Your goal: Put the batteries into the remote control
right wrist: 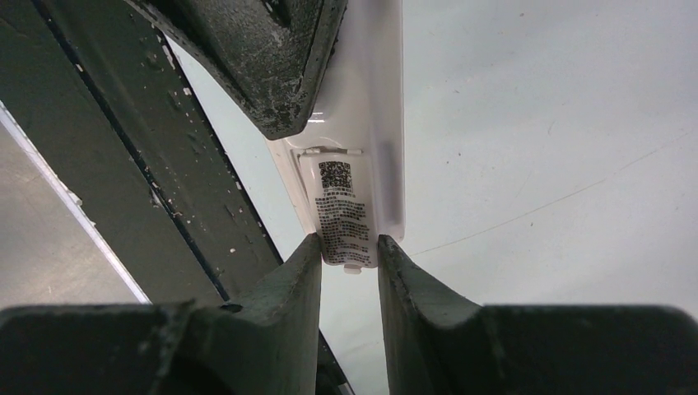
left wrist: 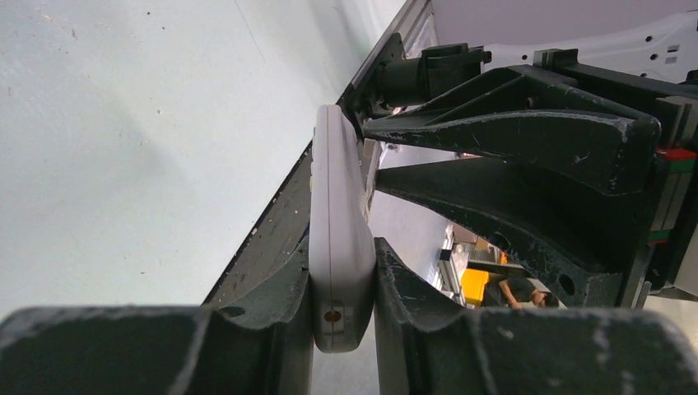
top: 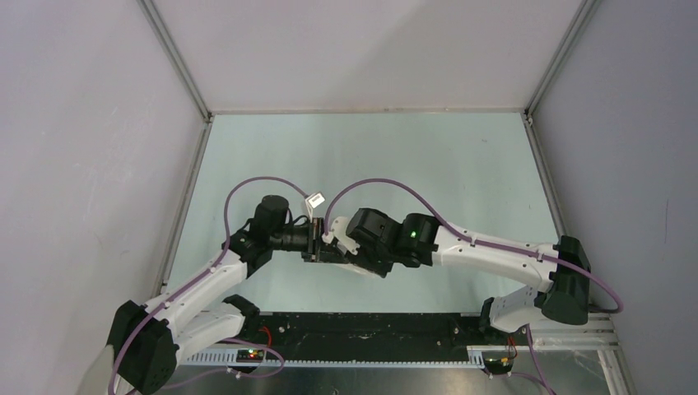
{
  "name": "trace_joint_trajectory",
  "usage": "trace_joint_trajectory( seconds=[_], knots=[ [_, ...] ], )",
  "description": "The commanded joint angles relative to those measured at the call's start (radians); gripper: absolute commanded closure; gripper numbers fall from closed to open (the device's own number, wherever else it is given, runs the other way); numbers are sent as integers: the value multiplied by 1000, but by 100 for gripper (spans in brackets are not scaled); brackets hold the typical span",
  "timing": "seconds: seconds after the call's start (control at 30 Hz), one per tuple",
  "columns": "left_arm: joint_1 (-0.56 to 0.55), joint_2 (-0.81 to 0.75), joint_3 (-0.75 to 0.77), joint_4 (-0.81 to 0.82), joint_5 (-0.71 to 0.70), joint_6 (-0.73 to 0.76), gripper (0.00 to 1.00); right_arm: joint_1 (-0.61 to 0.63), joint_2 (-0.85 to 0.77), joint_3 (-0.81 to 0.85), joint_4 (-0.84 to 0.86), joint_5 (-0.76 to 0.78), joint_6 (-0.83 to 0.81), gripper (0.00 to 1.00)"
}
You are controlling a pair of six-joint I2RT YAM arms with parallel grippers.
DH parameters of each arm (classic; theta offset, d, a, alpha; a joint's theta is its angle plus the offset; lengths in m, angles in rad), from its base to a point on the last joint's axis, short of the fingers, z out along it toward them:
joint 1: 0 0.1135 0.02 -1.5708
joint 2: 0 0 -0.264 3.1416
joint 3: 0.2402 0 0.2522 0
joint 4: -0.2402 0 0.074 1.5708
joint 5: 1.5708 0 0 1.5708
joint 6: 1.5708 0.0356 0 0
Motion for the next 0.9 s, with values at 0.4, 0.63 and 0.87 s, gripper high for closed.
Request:
trace_joint_trajectory(
  seconds=[0.4,0.63,0.87],
  knots=[
    [-5,-18,41,39,1,21,100,4,43,64,-25,-19,2,68],
    [-5,-21,42,40,7,24,100,-3,40,67,-16,-20,2,68],
    [-8,-21,39,40,9,24,100,-7,69,111,-12,-32,-17,68]
  ],
)
